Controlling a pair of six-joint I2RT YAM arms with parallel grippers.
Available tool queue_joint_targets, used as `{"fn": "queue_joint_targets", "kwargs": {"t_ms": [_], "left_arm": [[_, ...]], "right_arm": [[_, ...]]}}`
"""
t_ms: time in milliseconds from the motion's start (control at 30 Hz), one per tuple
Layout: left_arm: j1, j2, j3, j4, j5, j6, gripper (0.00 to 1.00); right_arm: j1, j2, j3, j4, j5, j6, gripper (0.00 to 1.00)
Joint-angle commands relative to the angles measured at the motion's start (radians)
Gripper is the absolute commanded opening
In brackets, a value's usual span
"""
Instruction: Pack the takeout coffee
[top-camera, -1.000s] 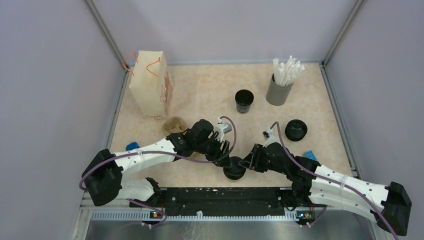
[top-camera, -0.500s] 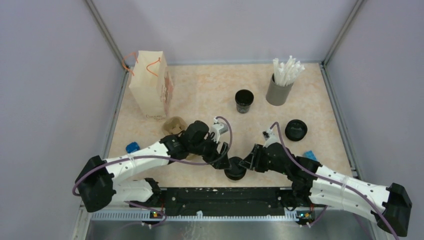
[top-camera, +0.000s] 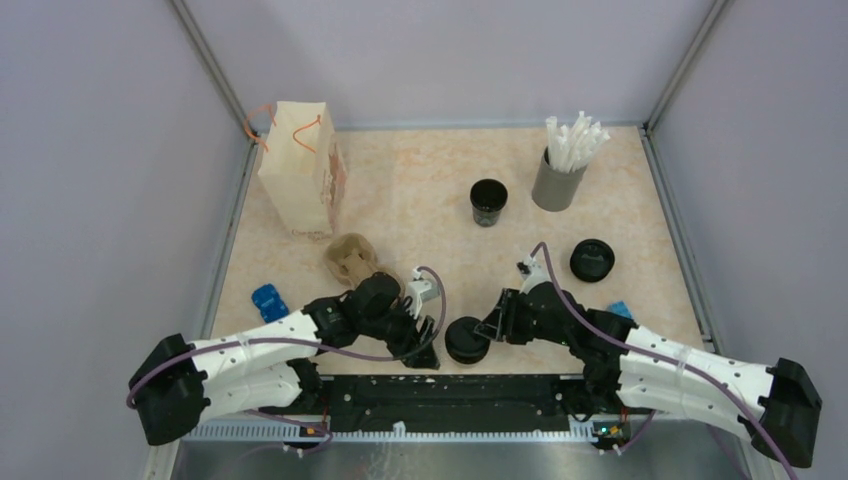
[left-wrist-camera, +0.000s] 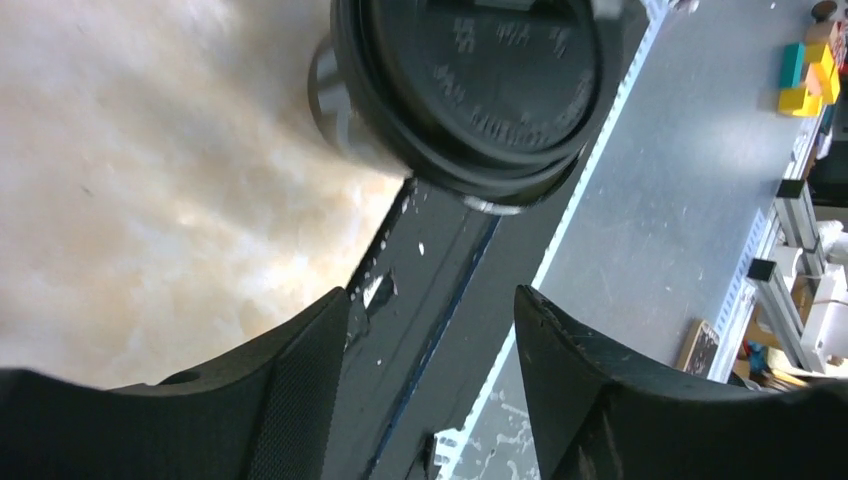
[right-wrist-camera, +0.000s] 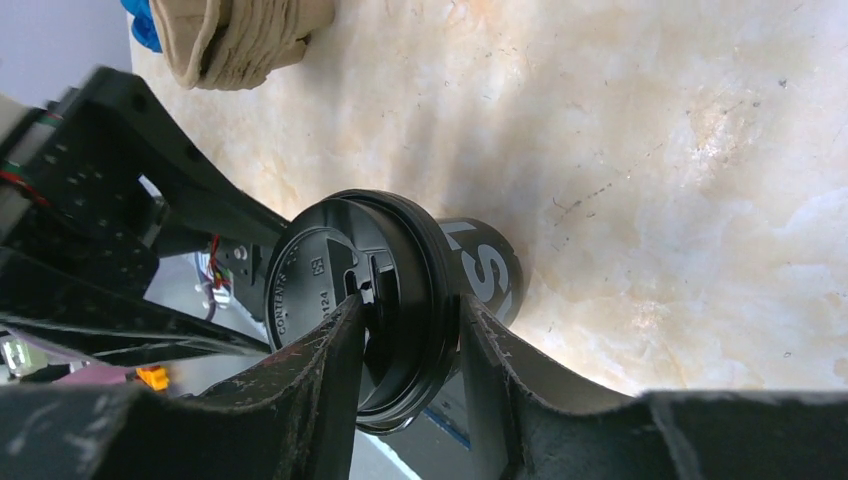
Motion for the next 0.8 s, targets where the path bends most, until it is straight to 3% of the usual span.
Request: {"fn": "queue_joint_targets", "kwargs": {"t_ms": [0, 300, 400, 567, 767], "left_arm": [[-0.027, -0.044, -0.072, 0.092, 0.013, -0.053, 0.64], [-0.08, -0.004, -0.19, 0.397, -0.045, -0.216, 0.48], [-0.114, 0.053, -0.2, 0.499, -0.055, -0.247, 0.46], [-0.19, 0.144, -0.151, 0.511, -0.146, -0.262, 0.52], [-0.263, 0.166, -0.147, 0.54, -0.292, -0.326, 0.67]], "right_arm": [[0.011, 0.016, 0.052, -0.003, -0.006, -0.036, 0.39], [0.011, 0.006, 0.045, 0.007, -0.015, -0.029, 0.39], [0.011, -0.006, 0.033, 0.009, -0.01, -0.025, 0.39], [0.011, -0.029, 0.007, 0.026, -0.011, -0.008, 0.39], [0.011, -0.043, 0.008, 0.013, -0.008, -0.009, 0.39]]}}
